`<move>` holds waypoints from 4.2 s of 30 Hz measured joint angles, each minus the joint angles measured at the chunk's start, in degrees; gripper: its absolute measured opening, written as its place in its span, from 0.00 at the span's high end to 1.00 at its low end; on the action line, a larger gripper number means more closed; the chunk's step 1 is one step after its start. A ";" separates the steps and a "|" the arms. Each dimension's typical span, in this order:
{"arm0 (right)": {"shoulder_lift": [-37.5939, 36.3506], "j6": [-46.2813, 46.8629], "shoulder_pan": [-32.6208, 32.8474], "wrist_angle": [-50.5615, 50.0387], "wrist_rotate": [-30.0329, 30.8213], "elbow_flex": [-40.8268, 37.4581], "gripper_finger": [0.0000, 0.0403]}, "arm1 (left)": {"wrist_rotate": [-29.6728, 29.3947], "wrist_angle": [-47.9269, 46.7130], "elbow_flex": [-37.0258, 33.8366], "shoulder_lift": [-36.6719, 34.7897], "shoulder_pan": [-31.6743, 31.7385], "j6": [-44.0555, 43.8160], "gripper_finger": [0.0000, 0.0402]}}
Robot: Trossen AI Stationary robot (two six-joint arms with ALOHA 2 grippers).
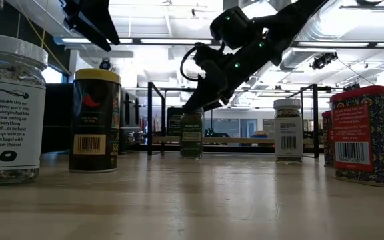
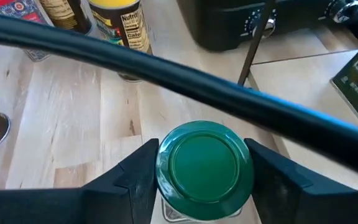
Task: Shelf spices
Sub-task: Put the green seasoning bottle on the shelf aligned with the other green seasoning bottles, then put the top white seasoning bottle on the shelf
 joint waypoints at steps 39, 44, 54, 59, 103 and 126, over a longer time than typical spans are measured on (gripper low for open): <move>-0.97 -12.06 -12.74 -6.51 -6.24 9.53 0.44 | -1.63 0.91 0.02 0.02 -2.69 -0.11 0.29; -0.97 -13.56 -12.72 -5.57 -3.95 9.53 0.43 | -1.54 0.90 0.02 0.02 -2.69 -0.03 0.29; -1.53 -14.99 -12.43 -6.20 -3.61 9.56 0.43 | -1.46 0.86 0.02 0.02 -2.71 0.00 0.29; -4.58 -15.55 -10.89 -5.72 -3.45 11.41 0.45 | -1.36 0.90 0.02 0.02 -2.95 0.00 0.29; -0.40 -13.05 -15.23 -15.05 -9.86 14.25 0.99 | -1.46 1.38 0.07 0.00 -2.91 -0.02 0.29; -2.91 -16.93 -15.12 -15.89 -9.89 14.21 0.99 | -1.38 1.30 0.07 0.02 -2.91 -0.01 0.29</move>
